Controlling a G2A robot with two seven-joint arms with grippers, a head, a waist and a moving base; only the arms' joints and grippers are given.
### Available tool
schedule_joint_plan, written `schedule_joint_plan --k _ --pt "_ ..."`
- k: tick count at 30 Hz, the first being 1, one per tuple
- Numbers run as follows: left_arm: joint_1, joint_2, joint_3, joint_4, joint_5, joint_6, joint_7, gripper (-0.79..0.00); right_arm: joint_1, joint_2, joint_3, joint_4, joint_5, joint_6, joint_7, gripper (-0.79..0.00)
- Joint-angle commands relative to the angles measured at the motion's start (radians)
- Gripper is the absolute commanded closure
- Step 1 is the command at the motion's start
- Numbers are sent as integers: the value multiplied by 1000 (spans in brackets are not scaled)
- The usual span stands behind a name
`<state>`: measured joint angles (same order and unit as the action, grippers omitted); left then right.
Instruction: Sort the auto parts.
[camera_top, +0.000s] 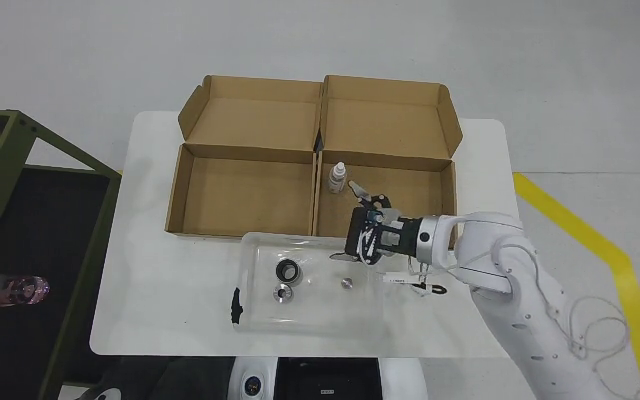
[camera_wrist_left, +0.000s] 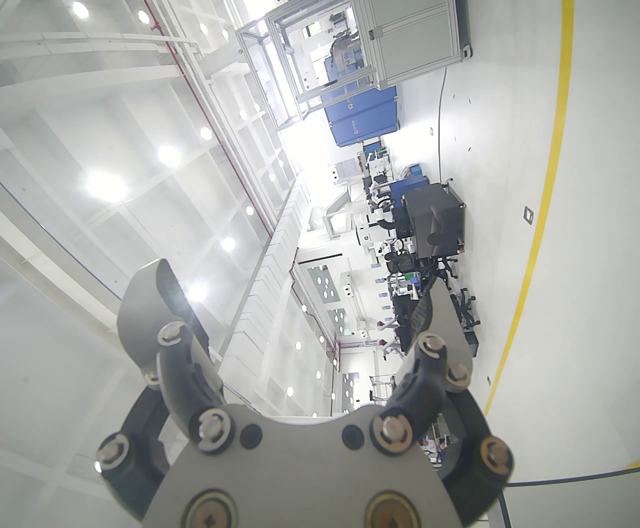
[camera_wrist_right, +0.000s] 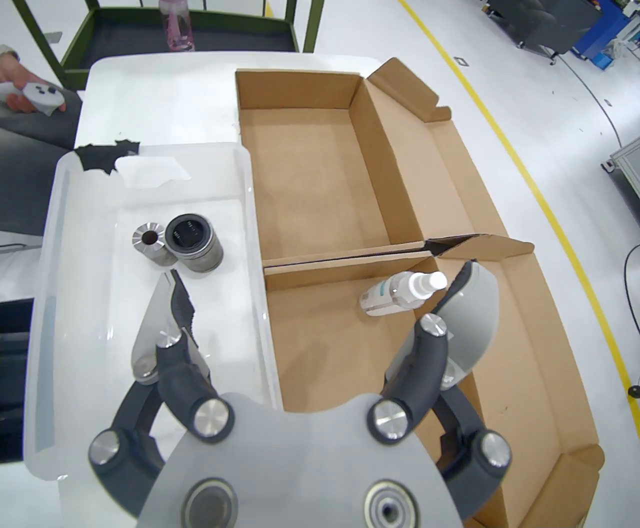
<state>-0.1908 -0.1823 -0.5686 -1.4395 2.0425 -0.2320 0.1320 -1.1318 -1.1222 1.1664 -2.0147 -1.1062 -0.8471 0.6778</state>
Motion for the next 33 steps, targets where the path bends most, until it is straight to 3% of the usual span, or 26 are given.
schedule_joint_plan --k 1,14,33 --pt "0 0 0 0 0 0 0 -785 -18 5 1 -21 6 -14 31 -785" --pt "0 0 0 0 0 0 0 -785 -97 37 -35 -106 1 -119 167 -785" --pt "0 0 0 0 0 0 0 -785 -111 47 -201 -100 -185 -44 248 -785"
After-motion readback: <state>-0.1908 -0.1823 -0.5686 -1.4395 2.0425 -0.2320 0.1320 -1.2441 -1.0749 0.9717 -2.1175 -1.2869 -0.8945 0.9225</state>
